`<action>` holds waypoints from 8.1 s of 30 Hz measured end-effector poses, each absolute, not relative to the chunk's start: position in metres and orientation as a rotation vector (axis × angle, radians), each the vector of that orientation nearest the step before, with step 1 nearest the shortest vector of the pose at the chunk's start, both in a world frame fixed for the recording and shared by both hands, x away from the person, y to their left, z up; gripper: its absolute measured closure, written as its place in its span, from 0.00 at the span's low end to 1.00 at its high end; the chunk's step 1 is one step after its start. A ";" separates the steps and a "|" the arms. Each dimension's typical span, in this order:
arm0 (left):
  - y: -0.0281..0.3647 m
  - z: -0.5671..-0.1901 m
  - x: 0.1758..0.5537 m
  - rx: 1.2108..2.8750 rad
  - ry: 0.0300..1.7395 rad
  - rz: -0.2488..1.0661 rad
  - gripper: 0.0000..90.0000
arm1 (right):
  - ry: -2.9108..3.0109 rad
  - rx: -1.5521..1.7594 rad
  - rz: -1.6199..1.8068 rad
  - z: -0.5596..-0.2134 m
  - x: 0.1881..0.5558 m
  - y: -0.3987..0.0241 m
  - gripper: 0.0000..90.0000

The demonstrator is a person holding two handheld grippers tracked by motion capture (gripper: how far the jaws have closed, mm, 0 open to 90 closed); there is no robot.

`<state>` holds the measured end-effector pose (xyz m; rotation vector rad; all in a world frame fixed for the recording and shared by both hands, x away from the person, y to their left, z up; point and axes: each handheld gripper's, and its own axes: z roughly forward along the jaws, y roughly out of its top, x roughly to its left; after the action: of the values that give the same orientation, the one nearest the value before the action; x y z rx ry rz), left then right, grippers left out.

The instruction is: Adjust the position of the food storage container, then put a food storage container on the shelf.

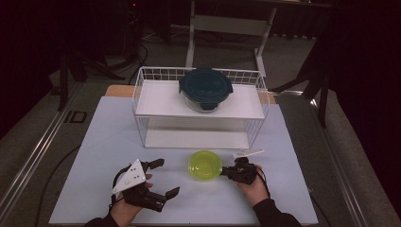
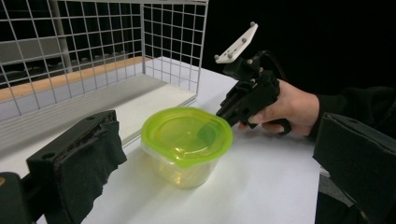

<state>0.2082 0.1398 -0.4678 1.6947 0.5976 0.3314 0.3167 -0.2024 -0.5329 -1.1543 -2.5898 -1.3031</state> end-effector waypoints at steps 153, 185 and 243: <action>0.123 -0.354 0.275 1.755 1.086 -0.146 0.91 | -2.158 -1.369 -1.489 -0.355 0.287 -0.187 0.90; 0.118 -0.260 0.341 1.697 1.027 -0.060 0.91 | -2.204 -1.397 -1.614 -0.250 0.346 -0.189 0.90; 0.134 -0.271 0.382 1.525 1.043 0.034 0.52 | -2.153 -1.565 -1.598 -0.237 0.412 -0.203 0.56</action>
<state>0.3823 0.1337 -0.2711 1.5255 1.0432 0.0345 0.4116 -0.2031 -0.2366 -1.5647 -2.1534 -1.5977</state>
